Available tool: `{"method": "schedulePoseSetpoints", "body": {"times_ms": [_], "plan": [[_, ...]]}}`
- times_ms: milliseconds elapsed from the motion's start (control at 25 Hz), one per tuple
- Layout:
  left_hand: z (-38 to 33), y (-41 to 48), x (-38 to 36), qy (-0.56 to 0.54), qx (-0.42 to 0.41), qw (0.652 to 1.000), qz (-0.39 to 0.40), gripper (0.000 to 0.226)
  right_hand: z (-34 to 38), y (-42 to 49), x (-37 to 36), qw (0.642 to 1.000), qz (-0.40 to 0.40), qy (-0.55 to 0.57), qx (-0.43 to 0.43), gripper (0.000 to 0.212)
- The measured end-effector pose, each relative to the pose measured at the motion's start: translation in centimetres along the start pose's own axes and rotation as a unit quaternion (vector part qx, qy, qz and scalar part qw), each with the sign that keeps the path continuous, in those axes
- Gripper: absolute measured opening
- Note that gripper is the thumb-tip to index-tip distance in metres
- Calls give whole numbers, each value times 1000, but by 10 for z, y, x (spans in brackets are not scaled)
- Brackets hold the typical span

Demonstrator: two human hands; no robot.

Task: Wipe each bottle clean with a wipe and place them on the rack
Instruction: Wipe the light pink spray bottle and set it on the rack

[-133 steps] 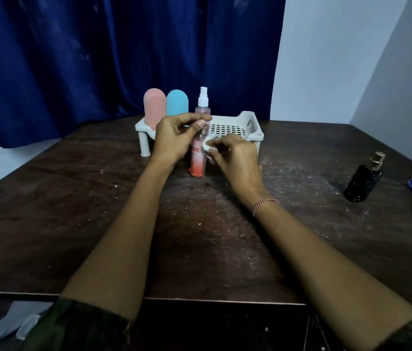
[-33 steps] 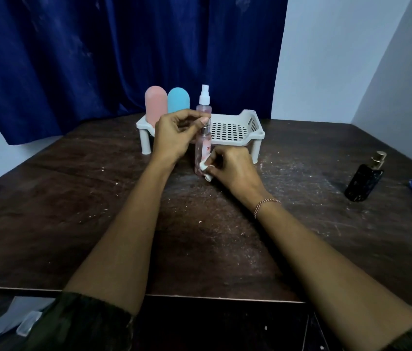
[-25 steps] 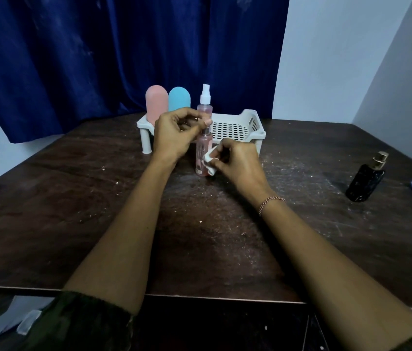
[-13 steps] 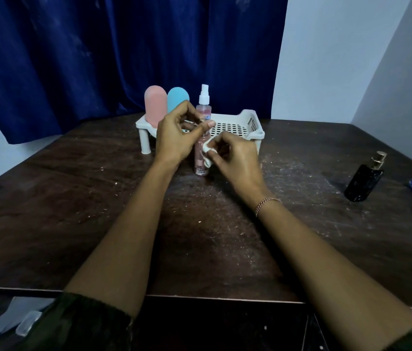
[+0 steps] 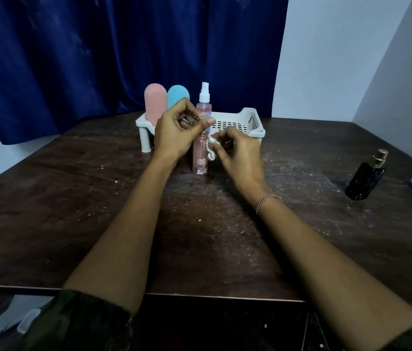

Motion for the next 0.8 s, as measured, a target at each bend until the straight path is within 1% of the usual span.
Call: {"method": "schedulePoseSetpoints", "body": {"times_ms": [40,200,240,480,640,680,800], "plan": [[1,0,2,4,3,1000,-9,27,0,0,-1,1000,6,-3,-1,11],[2,-2,3,15,8,1000,-26,33,16,1,2,998,-24,-1,56,8],[2,-2,3,16,10,999,-29,35,16,1,1,998,-26,1,59,8],[11,5,5,15,49,999,-19,21,-3,0,4,997,-64,39,-5,10],[11,4,5,20,50,998,-17,25,10,2,-2,998,-18,5,56,10],[11,4,5,20,51,998,-19,24,10,3,-3,998,-15,4,59,10],[11,5,5,15,62,998,-23,17,-2,3,1,997,-54,52,10,12]]}}
Point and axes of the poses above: each hand's wrist, its own y-axis towards the middle knuckle, its own x-axis out of the back of the hand, z = x × y, the point moved 9 cm from there along y, towards the middle knuckle, and after that the axes turned 15 degrees about x, right-handed, at the moved point
